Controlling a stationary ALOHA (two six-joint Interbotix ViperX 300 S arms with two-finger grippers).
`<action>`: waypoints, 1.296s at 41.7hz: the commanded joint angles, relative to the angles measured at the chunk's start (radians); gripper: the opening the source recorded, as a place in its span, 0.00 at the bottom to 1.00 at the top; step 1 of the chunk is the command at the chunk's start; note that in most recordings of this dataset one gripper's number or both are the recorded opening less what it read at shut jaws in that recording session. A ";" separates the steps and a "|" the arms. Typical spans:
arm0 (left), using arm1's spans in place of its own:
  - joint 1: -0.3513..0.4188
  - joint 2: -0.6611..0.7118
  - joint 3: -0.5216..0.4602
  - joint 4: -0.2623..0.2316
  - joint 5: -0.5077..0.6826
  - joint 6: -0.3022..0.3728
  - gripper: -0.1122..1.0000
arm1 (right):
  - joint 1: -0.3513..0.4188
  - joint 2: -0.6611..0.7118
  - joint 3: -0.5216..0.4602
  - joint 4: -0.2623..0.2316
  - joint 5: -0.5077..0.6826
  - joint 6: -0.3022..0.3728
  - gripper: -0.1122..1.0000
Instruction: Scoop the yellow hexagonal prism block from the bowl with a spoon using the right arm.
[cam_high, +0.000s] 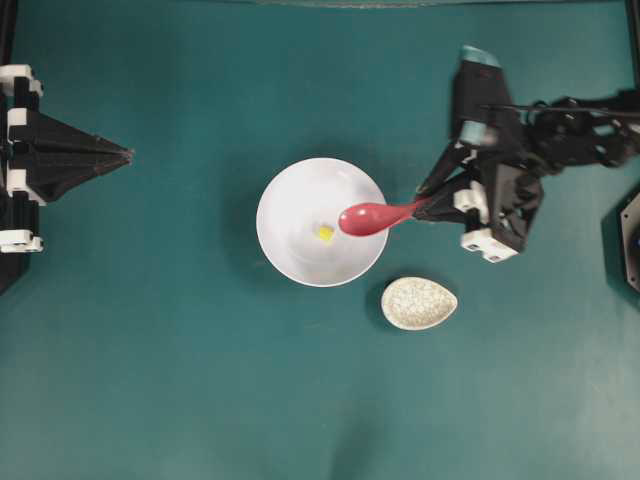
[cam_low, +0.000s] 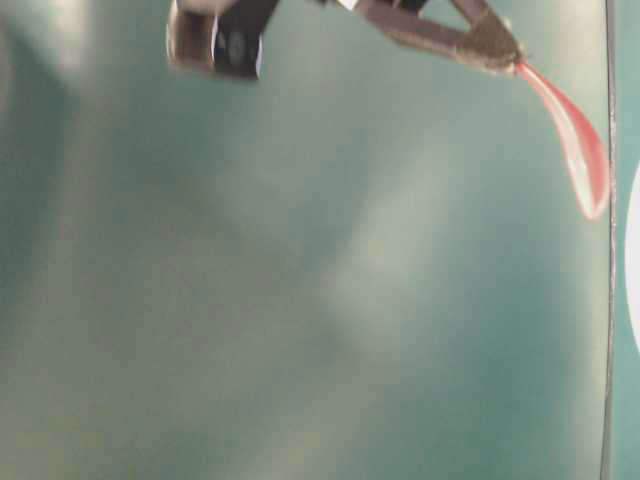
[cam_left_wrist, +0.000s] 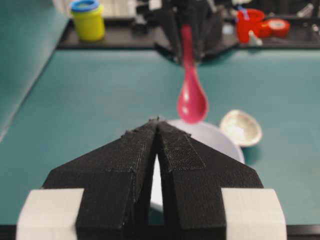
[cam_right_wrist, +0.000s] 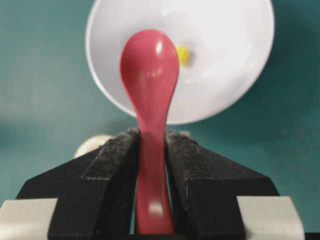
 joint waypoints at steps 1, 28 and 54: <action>0.003 0.008 -0.020 0.003 -0.008 0.002 0.10 | -0.018 0.035 -0.091 -0.018 0.094 0.009 0.31; 0.012 0.008 -0.020 0.003 -0.008 0.003 0.10 | -0.006 0.262 -0.402 -0.219 0.503 0.273 0.31; 0.017 0.008 -0.020 0.003 -0.008 0.002 0.10 | 0.017 0.351 -0.433 -0.232 0.488 0.296 0.31</action>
